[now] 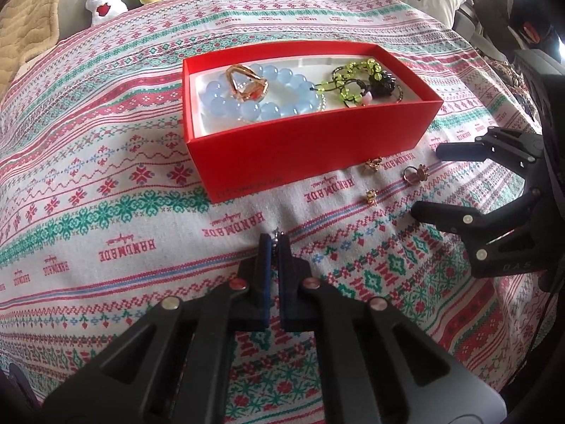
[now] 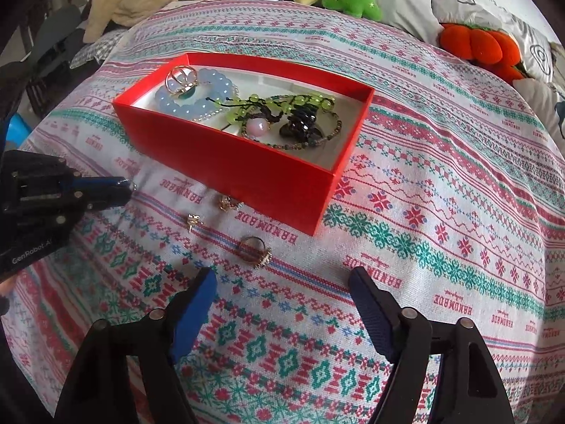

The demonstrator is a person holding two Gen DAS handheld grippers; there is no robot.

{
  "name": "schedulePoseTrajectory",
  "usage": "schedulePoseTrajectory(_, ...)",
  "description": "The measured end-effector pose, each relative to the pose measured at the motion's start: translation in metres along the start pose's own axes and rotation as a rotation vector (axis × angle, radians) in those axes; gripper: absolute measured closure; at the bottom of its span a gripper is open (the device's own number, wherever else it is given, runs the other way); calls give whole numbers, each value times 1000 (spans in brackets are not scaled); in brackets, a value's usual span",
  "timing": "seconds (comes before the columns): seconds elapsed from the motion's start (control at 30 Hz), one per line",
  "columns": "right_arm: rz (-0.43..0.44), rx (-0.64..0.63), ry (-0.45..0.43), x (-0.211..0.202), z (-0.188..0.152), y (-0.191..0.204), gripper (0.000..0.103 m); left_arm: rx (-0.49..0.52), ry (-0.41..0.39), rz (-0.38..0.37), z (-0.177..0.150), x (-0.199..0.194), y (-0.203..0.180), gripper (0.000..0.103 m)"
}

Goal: Organize jewelry
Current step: 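Grasp the silver ring with the right tool while the left tool holds the earring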

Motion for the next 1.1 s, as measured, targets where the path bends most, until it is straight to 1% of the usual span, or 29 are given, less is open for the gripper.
schedulePoseTrajectory(0.03,3,-4,-2,0,1,1,32,-1,1,0,0,0,0,99)
schedulePoseTrajectory(0.1,11,-11,-4,2,3,3,40,-2,1,1,-1,0,1,99)
schedulePoseTrajectory(0.13,15,-11,-6,2,4,4,42,-1,1,1,-1,0,1,99)
schedulePoseTrajectory(0.2,23,-11,-7,3,6,5,51,-2,1,0,-1,0,1,99)
schedulePoseTrajectory(0.23,28,-11,-8,3,8,5,54,-2,1,0,-1,0,0,99)
schedulePoseTrajectory(0.3,36,-12,-10,3,10,4,68,-4,1,0,-1,0,0,99)
schedulePoseTrajectory(0.33,41,-13,-10,3,11,5,72,-5,0,0,-1,-1,0,99)
schedulePoseTrajectory(0.37,45,-16,-10,3,11,5,81,-5,0,-1,-2,-1,1,99)
schedulePoseTrajectory(0.4,48,-19,-11,2,12,6,84,-6,-1,0,-2,-1,1,99)
schedulePoseTrajectory(0.53,43,-27,-12,1,12,8,84,-9,-3,1,-3,-2,2,99)
schedulePoseTrajectory(1.1,40,16,-37,-19,16,2,84,-21,-35,-15,-3,-17,2,100)
Point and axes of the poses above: each gripper's, at about its wrist camera, not at the fingertips, and x roughly the way its jaws point, y to its left, z to its top, the point moved 7 cm from there along x, roughly the way its jaws point, and after that the axes turned 2 degrees about -y, right-handed, at the moved point
